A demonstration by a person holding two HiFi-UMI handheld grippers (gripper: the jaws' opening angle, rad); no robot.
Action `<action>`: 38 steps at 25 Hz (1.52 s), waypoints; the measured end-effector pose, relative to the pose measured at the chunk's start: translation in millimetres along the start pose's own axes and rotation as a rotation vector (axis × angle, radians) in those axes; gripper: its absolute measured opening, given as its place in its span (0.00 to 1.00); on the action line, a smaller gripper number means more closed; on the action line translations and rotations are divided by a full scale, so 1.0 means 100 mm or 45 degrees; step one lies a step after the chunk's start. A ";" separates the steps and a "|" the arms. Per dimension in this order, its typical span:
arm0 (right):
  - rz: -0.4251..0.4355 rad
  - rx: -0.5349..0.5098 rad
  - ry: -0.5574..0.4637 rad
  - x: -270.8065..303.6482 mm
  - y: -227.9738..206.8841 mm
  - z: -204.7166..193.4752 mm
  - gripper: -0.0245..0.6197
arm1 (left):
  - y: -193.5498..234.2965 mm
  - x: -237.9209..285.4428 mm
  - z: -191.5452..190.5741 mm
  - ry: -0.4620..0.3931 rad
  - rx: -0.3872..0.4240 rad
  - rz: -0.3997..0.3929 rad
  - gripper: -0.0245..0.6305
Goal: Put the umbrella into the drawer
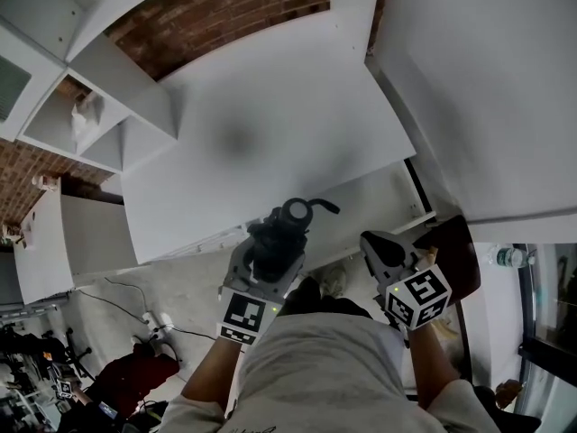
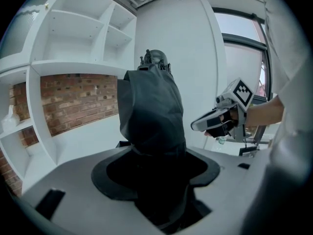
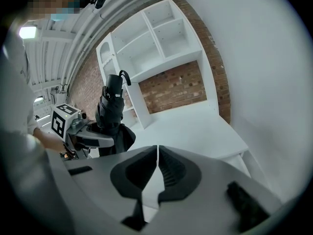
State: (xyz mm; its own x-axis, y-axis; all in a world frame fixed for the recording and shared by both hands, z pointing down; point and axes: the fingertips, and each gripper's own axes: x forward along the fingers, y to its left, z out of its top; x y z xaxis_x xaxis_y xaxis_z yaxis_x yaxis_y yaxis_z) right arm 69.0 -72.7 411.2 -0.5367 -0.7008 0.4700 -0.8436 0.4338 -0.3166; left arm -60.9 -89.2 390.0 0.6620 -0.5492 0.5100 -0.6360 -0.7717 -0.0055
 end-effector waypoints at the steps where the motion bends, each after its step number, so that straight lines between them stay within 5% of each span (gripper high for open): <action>1: -0.002 0.006 0.001 0.02 -0.01 0.00 0.09 | 0.01 0.03 -0.02 0.011 0.011 -0.003 0.47; 22: -0.027 0.053 0.057 0.13 -0.10 -0.23 0.09 | -0.04 0.49 -0.56 0.209 0.183 -0.131 0.47; 38: -0.039 0.067 0.123 0.23 0.00 -0.47 0.09 | 0.03 0.81 -1.10 0.339 0.206 -0.196 0.47</action>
State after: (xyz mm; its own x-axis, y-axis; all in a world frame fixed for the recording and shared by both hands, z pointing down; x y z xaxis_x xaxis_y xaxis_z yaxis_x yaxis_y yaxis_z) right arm 56.3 -62.5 460.6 -0.5119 -0.6542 0.5568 -0.8590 0.3806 -0.3425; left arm -52.4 -100.4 526.5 0.6048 -0.3361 0.7220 -0.4517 -0.8914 -0.0366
